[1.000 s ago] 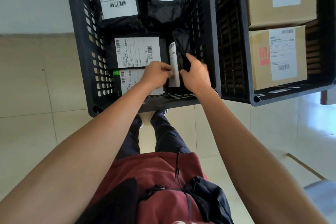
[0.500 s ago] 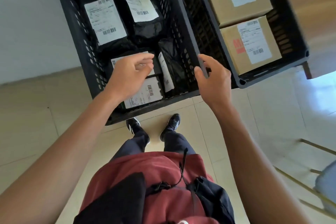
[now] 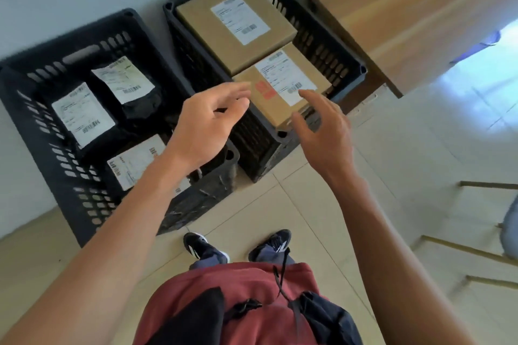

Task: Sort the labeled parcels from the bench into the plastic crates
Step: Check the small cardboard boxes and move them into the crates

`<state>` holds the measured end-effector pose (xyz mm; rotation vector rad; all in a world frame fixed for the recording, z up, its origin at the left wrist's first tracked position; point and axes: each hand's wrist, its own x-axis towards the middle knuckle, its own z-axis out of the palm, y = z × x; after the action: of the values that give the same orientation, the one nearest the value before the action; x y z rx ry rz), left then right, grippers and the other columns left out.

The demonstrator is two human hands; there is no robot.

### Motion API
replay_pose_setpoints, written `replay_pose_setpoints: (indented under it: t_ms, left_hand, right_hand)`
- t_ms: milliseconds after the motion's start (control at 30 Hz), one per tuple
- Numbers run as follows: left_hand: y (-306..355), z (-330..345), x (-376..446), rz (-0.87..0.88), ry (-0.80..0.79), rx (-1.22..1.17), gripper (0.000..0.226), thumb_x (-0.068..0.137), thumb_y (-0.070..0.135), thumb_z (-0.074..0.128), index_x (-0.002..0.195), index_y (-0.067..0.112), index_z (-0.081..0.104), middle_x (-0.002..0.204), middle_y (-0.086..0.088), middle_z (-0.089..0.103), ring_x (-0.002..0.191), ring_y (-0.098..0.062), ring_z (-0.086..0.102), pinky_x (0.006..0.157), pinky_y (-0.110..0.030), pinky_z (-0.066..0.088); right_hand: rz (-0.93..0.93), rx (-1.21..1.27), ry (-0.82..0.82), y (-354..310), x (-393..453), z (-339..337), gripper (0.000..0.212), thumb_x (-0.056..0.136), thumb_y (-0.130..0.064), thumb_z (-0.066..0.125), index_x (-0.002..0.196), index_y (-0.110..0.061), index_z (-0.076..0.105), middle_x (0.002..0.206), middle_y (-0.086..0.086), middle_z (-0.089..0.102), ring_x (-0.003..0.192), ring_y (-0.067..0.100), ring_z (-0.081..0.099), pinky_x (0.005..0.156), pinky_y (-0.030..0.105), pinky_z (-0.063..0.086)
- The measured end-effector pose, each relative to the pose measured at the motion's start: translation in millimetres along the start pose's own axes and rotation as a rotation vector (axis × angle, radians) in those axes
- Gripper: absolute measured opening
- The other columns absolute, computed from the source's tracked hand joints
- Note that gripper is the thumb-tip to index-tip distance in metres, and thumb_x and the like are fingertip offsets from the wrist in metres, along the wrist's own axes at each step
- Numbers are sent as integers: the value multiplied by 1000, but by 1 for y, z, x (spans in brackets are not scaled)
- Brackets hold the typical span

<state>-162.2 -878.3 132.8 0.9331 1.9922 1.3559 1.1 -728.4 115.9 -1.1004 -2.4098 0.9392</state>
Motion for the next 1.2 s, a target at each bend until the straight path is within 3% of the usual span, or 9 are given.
replay_pose_setpoints:
  t_ms: [133, 267, 433, 600, 733, 867, 1100, 1200]
  left_hand:
    - [40, 61, 25, 67, -69, 3, 34, 105, 25, 62, 138, 20, 66, 127, 11, 72, 122, -1, 64, 109, -30, 51]
    - [77, 125, 48, 162, -107, 62, 33, 105, 24, 61, 138, 21, 66, 126, 11, 71, 120, 1, 64, 102, -20, 52]
    - [112, 189, 70, 210, -158, 111, 36, 106, 26, 59, 142, 23, 63, 129, 14, 69, 118, 9, 61, 97, -12, 51]
    - [139, 235, 91, 275, -190, 146, 41, 105, 28, 60, 146, 26, 58, 136, 15, 65, 122, 4, 59, 102, -25, 53]
    - [148, 265, 117, 312, -234, 155, 42, 105, 28, 61, 147, 28, 57, 139, 14, 64, 125, 2, 58, 104, -34, 54]
    - [156, 291, 150, 325, -248, 66, 38, 106, 26, 60, 144, 30, 60, 133, 15, 66, 124, 2, 60, 103, -32, 55]
    - [166, 327, 233, 287, -277, 0, 36, 106, 30, 60, 141, 32, 63, 129, 9, 69, 106, -14, 70, 97, -36, 59]
    - [180, 347, 271, 317, -325, 14, 36, 106, 30, 60, 141, 31, 63, 131, 13, 68, 113, -4, 67, 102, -35, 57]
  right_hand:
    - [18, -6, 80, 44, 5, -61, 46, 102, -28, 64, 147, -20, 57, 152, -1, 56, 145, 19, 45, 119, 47, 40]
    - [58, -15, 177, 81, 10, -123, 46, 102, -28, 64, 147, -20, 58, 152, 0, 55, 145, 18, 45, 117, 29, 30]
    - [127, -4, 261, 129, 9, -178, 43, 101, -27, 65, 143, -18, 61, 142, 0, 64, 137, 19, 52, 118, 39, 39]
    - [188, -39, 306, 161, 9, -211, 44, 102, -30, 63, 145, -24, 58, 149, -4, 58, 141, 15, 46, 111, 21, 27]
    - [212, -18, 364, 176, 19, -232, 44, 102, -28, 64, 145, -23, 59, 147, -3, 60, 140, 15, 49, 111, 21, 28]
    - [230, -24, 401, 195, 42, -255, 43, 101, -27, 65, 143, -23, 60, 145, -3, 62, 139, 15, 50, 112, 23, 31]
    - [256, -46, 479, 226, 111, -289, 42, 100, -24, 67, 141, -23, 62, 142, -4, 64, 136, 14, 53, 112, 20, 33]
    - [272, -54, 526, 240, 137, -306, 41, 100, -23, 67, 141, -23, 62, 142, -5, 63, 136, 14, 52, 111, 18, 30]
